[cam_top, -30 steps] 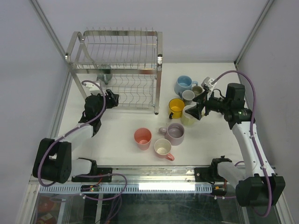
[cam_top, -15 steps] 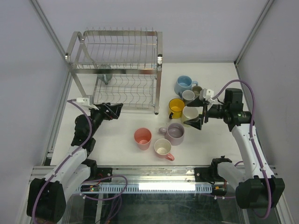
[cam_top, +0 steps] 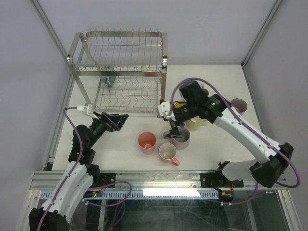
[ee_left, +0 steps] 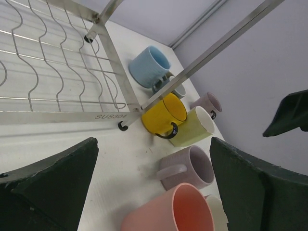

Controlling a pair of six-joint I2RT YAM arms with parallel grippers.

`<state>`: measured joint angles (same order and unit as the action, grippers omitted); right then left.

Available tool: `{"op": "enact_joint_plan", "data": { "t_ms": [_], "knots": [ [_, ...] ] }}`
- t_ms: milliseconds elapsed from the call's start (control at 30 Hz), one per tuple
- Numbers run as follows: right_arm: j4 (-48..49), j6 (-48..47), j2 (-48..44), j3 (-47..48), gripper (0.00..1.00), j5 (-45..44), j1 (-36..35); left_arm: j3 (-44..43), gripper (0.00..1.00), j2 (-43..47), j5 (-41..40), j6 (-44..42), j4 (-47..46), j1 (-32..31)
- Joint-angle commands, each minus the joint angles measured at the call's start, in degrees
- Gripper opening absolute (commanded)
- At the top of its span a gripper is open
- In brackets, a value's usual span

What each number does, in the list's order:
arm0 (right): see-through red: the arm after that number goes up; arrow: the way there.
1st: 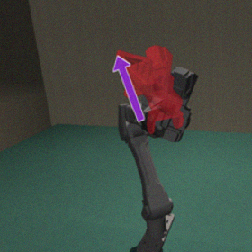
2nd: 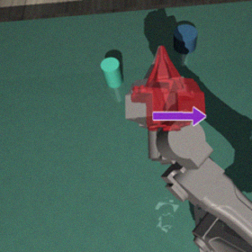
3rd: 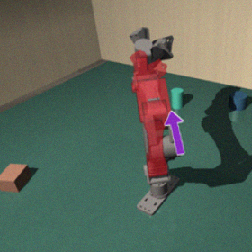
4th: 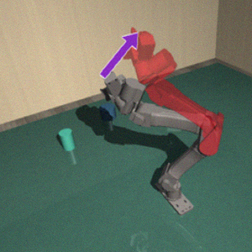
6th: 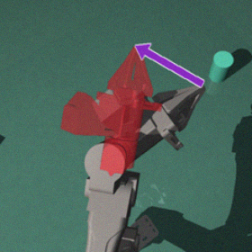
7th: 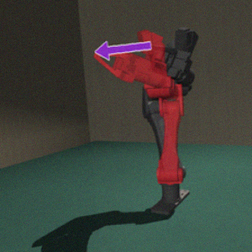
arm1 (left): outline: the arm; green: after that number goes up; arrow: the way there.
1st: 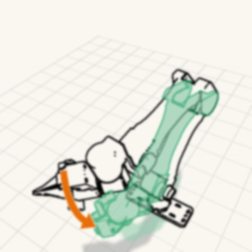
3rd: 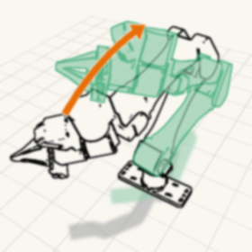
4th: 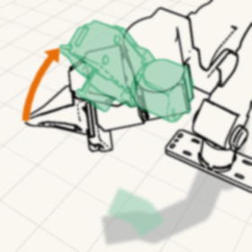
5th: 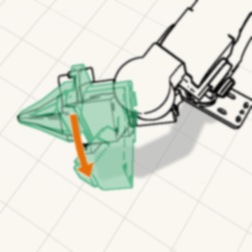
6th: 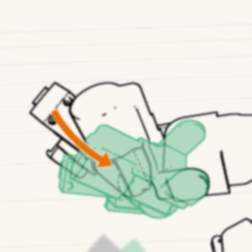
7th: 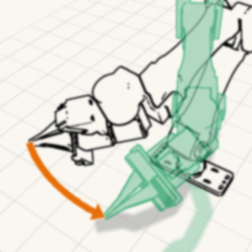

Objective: Load the cups into the dish rack
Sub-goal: Pick up the cup at the center of the board.

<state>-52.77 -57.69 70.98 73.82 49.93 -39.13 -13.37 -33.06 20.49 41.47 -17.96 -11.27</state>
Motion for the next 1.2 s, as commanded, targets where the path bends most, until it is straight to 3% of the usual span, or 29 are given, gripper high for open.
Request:
{"op": "enact_joint_plan", "data": {
  "t_ms": [0, 167, 333, 900, 1167],
  "knots": [
    [0.24, 7.36, 7.97, 9.42, 0.99, -18.30, -10.54, -2.98, 0.98, 6.77, -2.71, 0.77, 8.24, -0.17],
    [3.07, 15.04, 16.67, 14.53, 0.97, -30.41, -18.18, -2.81, 0.98, 13.03, -7.21, 0.28, 15.87, -0.16],
    [6.16, 17.52, 21.05, 14.86, 0.96, -35.40, -19.31, -3.68, 0.98, 17.87, -13.11, -1.51, 23.07, -0.16],
    [6.37, 21.03, 28.79, 15.02, 0.69, -35.94, -19.58, -4.65, 0.99, 19.17, -17.09, -2.44, 27.63, -0.20],
    [6.36, 21.31, 29.68, 14.76, 0.49, -36.26, -19.66, -4.44, 0.99, 18.78, -16.76, -2.02, 27.66, -0.21]
  ]
}}
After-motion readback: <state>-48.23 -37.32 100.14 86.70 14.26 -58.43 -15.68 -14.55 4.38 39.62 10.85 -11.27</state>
